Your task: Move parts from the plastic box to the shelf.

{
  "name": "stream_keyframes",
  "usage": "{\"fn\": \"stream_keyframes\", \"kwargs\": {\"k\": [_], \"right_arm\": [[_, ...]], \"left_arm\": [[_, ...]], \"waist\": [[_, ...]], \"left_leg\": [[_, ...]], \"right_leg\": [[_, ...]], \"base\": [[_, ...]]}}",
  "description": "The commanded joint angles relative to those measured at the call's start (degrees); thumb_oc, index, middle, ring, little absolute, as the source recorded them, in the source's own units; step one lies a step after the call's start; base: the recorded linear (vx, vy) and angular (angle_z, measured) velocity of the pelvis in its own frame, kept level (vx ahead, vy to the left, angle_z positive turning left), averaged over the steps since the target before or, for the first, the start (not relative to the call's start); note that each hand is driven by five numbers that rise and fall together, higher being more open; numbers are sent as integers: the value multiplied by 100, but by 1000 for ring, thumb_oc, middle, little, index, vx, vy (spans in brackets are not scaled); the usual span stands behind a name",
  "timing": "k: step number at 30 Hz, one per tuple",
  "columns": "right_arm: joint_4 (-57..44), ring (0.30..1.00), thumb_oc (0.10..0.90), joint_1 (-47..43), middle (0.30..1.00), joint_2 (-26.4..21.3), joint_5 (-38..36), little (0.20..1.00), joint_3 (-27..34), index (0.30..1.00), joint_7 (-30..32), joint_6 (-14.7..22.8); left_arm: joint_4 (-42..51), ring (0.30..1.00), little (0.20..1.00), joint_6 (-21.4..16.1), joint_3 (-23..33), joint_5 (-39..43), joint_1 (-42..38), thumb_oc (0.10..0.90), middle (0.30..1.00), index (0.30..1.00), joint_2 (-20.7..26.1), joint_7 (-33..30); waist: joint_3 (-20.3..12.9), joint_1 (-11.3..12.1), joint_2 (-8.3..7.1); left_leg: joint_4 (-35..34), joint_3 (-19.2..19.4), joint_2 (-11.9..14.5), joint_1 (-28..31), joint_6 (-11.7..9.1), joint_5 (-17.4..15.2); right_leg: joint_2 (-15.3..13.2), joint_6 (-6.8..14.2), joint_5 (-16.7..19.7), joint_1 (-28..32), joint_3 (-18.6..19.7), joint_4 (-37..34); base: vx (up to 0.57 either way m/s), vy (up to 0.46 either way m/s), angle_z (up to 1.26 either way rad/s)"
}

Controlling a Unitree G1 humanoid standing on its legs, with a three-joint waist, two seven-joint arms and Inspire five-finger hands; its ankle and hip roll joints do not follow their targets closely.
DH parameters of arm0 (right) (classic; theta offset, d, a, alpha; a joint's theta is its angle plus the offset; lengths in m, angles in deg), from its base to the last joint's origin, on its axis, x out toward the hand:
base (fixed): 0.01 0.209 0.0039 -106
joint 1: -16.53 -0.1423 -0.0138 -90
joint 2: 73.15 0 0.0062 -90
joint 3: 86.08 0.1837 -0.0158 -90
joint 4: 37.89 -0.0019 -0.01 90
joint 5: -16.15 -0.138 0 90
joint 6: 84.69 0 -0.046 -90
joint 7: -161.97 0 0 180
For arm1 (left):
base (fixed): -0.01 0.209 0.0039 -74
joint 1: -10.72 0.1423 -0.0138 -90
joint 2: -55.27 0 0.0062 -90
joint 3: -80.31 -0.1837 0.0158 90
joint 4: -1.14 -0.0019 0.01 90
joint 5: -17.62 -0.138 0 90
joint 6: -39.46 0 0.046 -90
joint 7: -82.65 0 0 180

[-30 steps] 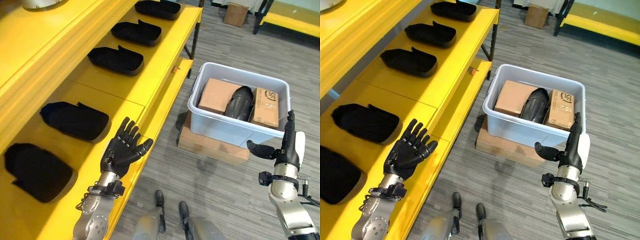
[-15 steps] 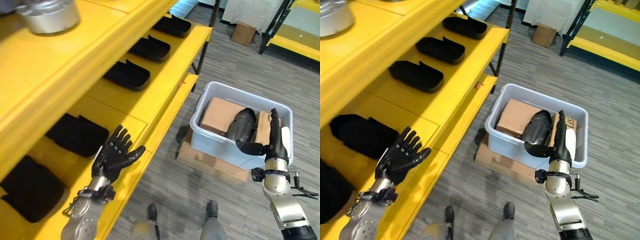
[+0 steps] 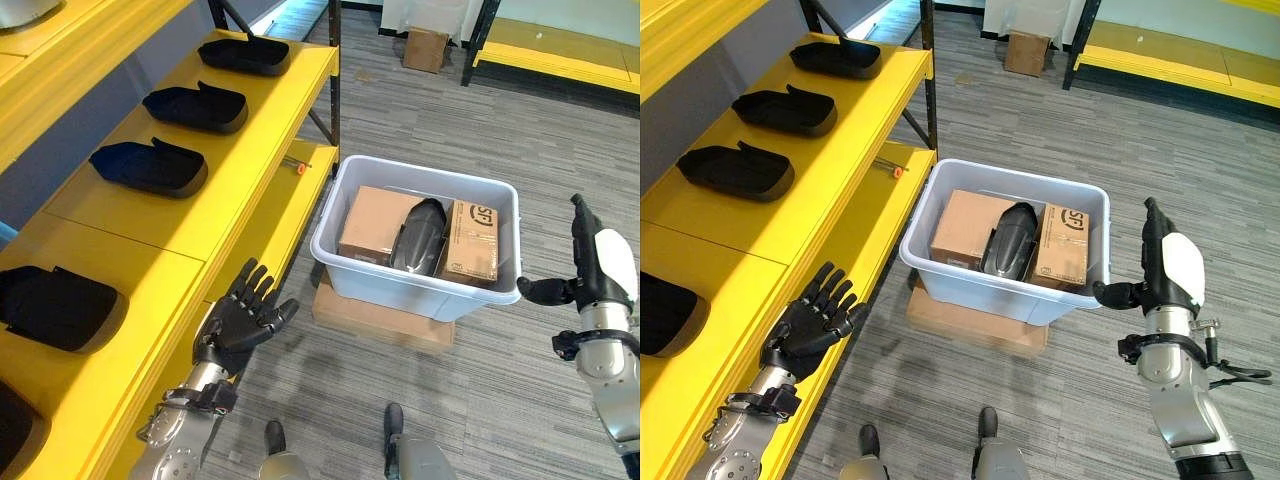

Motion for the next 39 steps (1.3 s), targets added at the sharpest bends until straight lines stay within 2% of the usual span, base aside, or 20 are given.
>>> {"fn": "stream_keyframes", "kwargs": {"k": [1, 2, 3, 5, 6, 8, 10, 12, 13, 14, 19, 20, 21, 23, 25, 29, 30, 32, 36, 39], "right_arm": [[-414, 1000, 900, -828, 1000, -364, 387, 1000, 387, 1000, -104, 535], [-503, 1000, 900, -693, 1000, -344, 359, 1000, 528, 1000, -222, 481], [-519, 1000, 900, -641, 1000, -311, 392, 1000, 545, 1000, -239, 459], [-492, 1000, 900, -531, 1000, -209, 288, 1000, 554, 1000, -280, 605], [-488, 1000, 900, -523, 1000, -198, 283, 1000, 548, 1000, -285, 616], [-538, 1000, 900, -292, 1000, 254, 117, 1000, 394, 1000, -51, 763], [-655, 1000, 900, -165, 1000, 473, 69, 1000, 309, 1000, 49, 756], [-795, 1000, 900, 33, 1000, 751, -144, 1000, 129, 1000, 183, 860], [-779, 1000, 900, 30, 1000, 802, -122, 1000, 60, 1000, 137, 940], [-771, 1000, 900, 28, 1000, 856, -116, 1000, -45, 1000, 94, 1042], [-784, 1000, 900, -111, 1000, 969, -305, 1000, -290, 1000, 221, 959], [-781, 1000, 900, -112, 1000, 1016, -227, 1000, -323, 1000, 225, 929], [-747, 1000, 900, -163, 1000, 1111, -159, 1000, -426, 1000, 261, 954], [-737, 1000, 900, -156, 1000, 1184, -58, 1000, -442, 1000, 264, 983], [-743, 1000, 900, -89, 1000, 1267, 8, 1000, -405, 1000, 223, 986], [-649, 1000, 900, -127, 1000, 1223, 1, 1000, -313, 1000, 335, 993], [-582, 1000, 900, -182, 1000, 1200, 54, 1000, -288, 1000, 343, 1004], [-461, 1000, 900, -348, 1000, 1216, 231, 1000, -301, 1000, 180, 1035], [-438, 1000, 900, -613, 1000, 971, 626, 1000, -406, 1000, -221, 1161], [-529, 1000, 900, -964, 1000, 446, 767, 1000, -459, 1000, -538, 1186]], "left_arm": [[454, 1000, 1000, -524, 252, 375, -227, 900, 1000, 1000, 305, 401], [348, 1000, 1000, -420, 194, 353, -364, 900, 1000, 1000, 275, 554], [315, 1000, 1000, -373, 149, 329, -440, 900, 1000, 1000, 260, 591], [355, 1000, 1000, -316, 83, 318, -547, 900, 1000, 1000, 244, 553], [370, 1000, 1000, -320, 80, 313, -543, 900, 1000, 1000, 246, 532], [638, 1000, 1000, -213, 188, 142, -404, 900, 1000, 1000, 115, 396], [695, 1000, 1000, -253, 197, 76, -316, 900, 1000, 1000, 103, 413], [782, 1000, 1000, -382, 200, 116, -113, 900, 1000, 1000, 71, 452], [787, 1000, 1000, -433, 223, 135, -59, 900, 1000, 1000, 90, 453], [758, 1000, 1000, -510, 237, 109, -27, 900, 1000, 1000, 87, 478], [568, 1000, 1000, -547, 173, 160, -289, 900, 1000, 1000, 159, 575], [518, 1000, 1000, -539, 159, 134, -358, 900, 1000, 1000, 147, 525], [466, 1000, 1000, -532, 124, 57, -463, 900, 1000, 1000, 95, 402], [462, 1000, 1000, -550, 118, 3, -433, 900, 1000, 1000, 66, 383], [468, 1000, 1000, -558, 135, 3, -326, 900, 1000, 1000, 76, 412], [419, 1000, 1000, -503, 176, 76, -451, 900, 1000, 1000, 292, 475], [427, 1000, 1000, -469, 223, 123, -487, 900, 1000, 1000, 390, 482], [445, 1000, 1000, -507, 231, 131, -483, 900, 1000, 1000, 479, 351], [550, 1000, 1000, -528, 368, 249, -250, 900, 1000, 1000, 528, 224], [592, 1000, 1000, -544, 447, 238, -199, 900, 1000, 1000, 511, 50]], "waist": [[-220, 6, -212], [-206, -113, -200], [-225, -161, -185], [-170, -105, -90], [-163, -99, -86], [-136, 128, -72], [-166, 183, -92], [-186, 355, -134], [-190, 393, -171], [-204, 446, -194], [-361, 515, -365], [-353, 507, -392], [-241, 471, -331], [-205, 453, -341], [-192, 422, -325], [-146, 387, -331], [-140, 381, -368], [-106, 419, -403], [-197, 633, -572], [-216, 701, -638]], "left_leg": [[304, 398, 502, 101, -232, 243], [721, 675, 523, -86, -264, 320], [934, 741, 366, -129, -277, 141], [1488, 580, -443, -455, 110, -457], [1546, 551, -519, -478, 151, -541], [1341, 246, -1245, -813, 260, -447], [910, 328, -1277, -891, 245, -282], [316, -123, -1380, -1078, 177, 107], [260, -245, -1438, -1038, 220, 94], [245, -369, -1469, -1076, 256, 105], [506, 26, -1595, -937, 612, -396], [553, 57, -1652, -842, 744, -528], [567, -4, -1687, -649, 924, -690], [578, -43, -1720, -565, 956, -741], [468, -156, -1722, -421, 923, -738], [312, -404, -1633, -320, 835, -752], [282, -457, -1584, -273, 791, -843], [293, -435, -1422, -164, 743, -995], [300, -71, -1108, -72, 530, -1031], [264, 269, -701, -7, 292, -810]], "right_leg": [[-345, -188, -707, 148, -23, 478], [-367, -256, -737, 241, -224, 412], [-358, -245, -816, 321, -218, 360], [-303, -261, -597, 404, -221, 113], [-310, -239, -590, 419, -209, 101], [-11, -162, -358, 864, -93, -482], [86, -146, -310, 1039, -99, -732], [216, -150, -264, 1260, 108, -980], [231, -148, -318, 1324, 177, -991], [267, -151, -308, 1354, 249, -1046], [288, -105, -632, 1394, 27, -596], [223, 8, -545, 1187, -10, 151], [125, 151, -180, 428, 59, 1881], [116, 172, -100, 62, 158, 2279], [92, 150, -6, -106, 246, 1851], [-277, 220, 378, 147, 449, -22], [-558, 416, 851, 221, 621, -952], [-883, 620, 1332, 134, 681, -1362], [-1021, 760, 1387, 487, 44, -1782], [-938, 707, 992, 686, -445, -1591]], "base": [[42, -205, 18], [94, -218, 33], [67, -214, 73], [74, -108, 86], [151, -40, 57], [320, -62, 6], [302, 27, -25], [328, 119, -22], [238, 99, -46], [240, 118, -80], [208, 159, -55], [172, 220, 2], [130, 200, 3], [144, 51, 4], [149, -125, 12], [81, -315, 29], [101, -450, 28], [107, -565, 24], [53, -463, 11], [19, -421, -33]]}}
